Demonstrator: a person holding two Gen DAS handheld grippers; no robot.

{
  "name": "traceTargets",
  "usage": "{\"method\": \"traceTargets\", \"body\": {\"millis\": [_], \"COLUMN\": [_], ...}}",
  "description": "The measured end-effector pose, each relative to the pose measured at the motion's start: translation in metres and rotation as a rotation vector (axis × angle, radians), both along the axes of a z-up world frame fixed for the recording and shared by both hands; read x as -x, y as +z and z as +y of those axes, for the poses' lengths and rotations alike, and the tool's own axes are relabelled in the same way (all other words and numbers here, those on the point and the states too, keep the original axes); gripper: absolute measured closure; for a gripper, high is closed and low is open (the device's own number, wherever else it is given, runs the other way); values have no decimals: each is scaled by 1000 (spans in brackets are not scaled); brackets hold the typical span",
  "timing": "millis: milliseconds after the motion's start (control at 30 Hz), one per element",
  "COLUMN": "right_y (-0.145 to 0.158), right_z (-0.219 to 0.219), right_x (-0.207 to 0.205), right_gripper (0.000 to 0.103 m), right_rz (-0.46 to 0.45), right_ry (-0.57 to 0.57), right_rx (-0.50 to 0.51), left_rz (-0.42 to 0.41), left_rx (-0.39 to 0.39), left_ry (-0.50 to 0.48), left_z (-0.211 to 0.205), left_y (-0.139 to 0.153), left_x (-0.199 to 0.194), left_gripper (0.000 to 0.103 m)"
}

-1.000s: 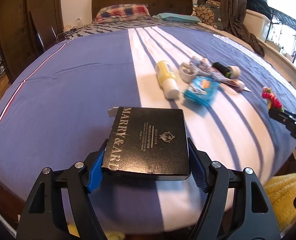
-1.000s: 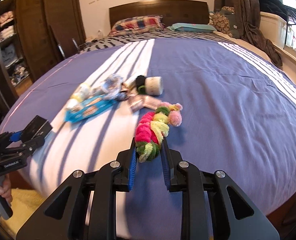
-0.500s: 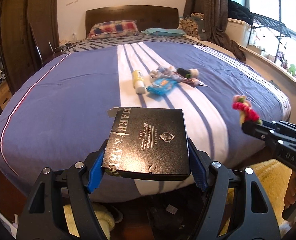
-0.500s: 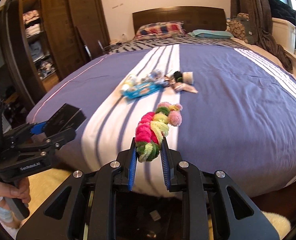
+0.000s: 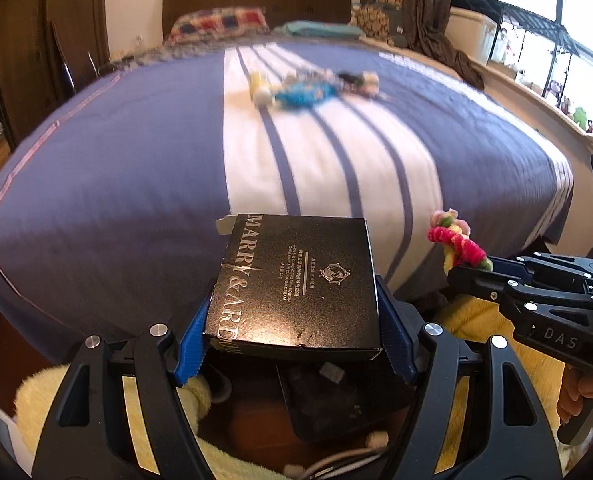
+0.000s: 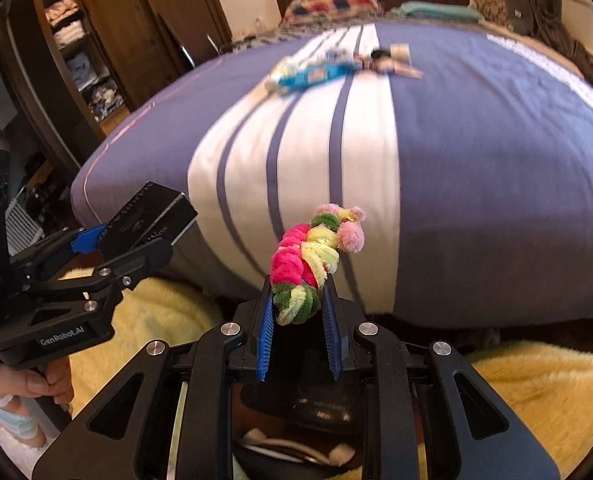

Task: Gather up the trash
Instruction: 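Lower both held items into the dark bin and open both tools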

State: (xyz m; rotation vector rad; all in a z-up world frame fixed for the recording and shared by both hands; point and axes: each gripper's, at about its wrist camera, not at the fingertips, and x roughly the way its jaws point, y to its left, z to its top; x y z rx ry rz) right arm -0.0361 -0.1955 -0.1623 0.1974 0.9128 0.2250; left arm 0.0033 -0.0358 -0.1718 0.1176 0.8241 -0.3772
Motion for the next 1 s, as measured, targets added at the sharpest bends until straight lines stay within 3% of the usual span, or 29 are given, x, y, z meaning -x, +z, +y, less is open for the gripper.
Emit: {"method": "traceTargets", "body": {"millis": [1000], "right_y": [-116], "right_z": [7], "right_x": [-22], "right_gripper": [80], "right_rz": [357], "right_ry": [14], "right_rx": [-50], "left_rz": [421], "left_rx": [-98], "left_ry": [-32], "left_z": [-9], "left_y": [-150], "left_x": [-26], "left_gripper": [34]}}
